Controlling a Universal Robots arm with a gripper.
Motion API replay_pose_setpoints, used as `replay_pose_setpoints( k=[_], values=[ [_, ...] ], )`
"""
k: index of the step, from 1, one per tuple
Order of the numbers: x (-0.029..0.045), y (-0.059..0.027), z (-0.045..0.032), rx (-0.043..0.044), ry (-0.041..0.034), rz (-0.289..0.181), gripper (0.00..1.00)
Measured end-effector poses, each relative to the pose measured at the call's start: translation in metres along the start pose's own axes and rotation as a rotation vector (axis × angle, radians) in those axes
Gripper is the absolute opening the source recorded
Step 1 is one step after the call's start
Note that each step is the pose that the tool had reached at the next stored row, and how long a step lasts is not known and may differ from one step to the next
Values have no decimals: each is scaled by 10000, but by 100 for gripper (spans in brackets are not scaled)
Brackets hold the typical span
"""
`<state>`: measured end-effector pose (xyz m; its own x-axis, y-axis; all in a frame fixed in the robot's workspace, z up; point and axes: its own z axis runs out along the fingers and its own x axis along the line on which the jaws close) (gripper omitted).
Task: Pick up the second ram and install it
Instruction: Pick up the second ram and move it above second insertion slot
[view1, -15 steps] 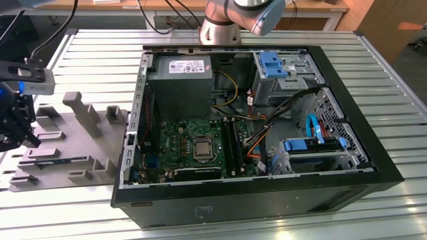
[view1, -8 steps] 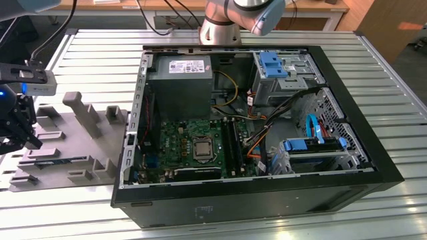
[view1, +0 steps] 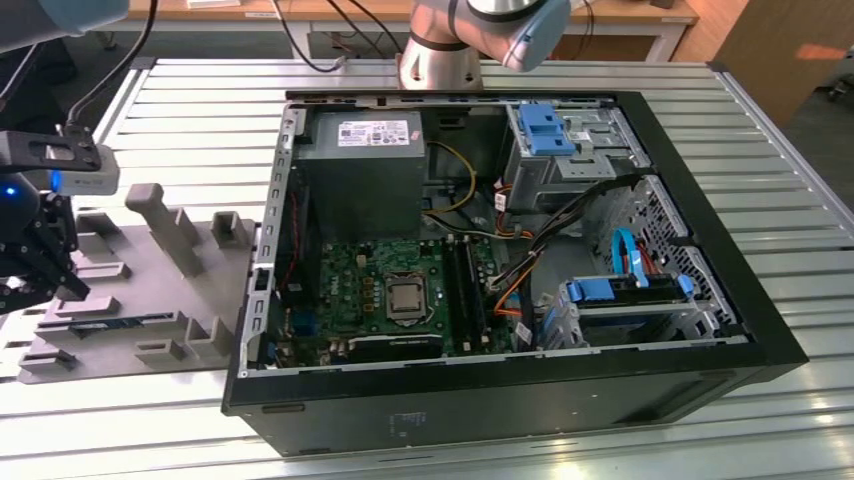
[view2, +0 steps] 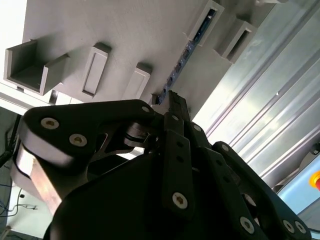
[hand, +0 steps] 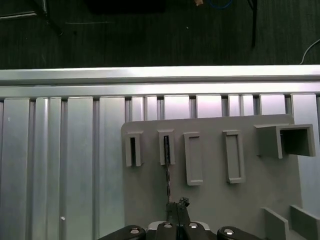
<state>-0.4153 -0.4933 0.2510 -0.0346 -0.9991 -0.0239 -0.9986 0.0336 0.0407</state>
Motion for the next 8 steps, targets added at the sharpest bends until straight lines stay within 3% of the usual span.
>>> replay_pose_setpoints(
  k=[8],
  values=[
    [1, -31, 87, -6, 11, -275, 11]
  ],
)
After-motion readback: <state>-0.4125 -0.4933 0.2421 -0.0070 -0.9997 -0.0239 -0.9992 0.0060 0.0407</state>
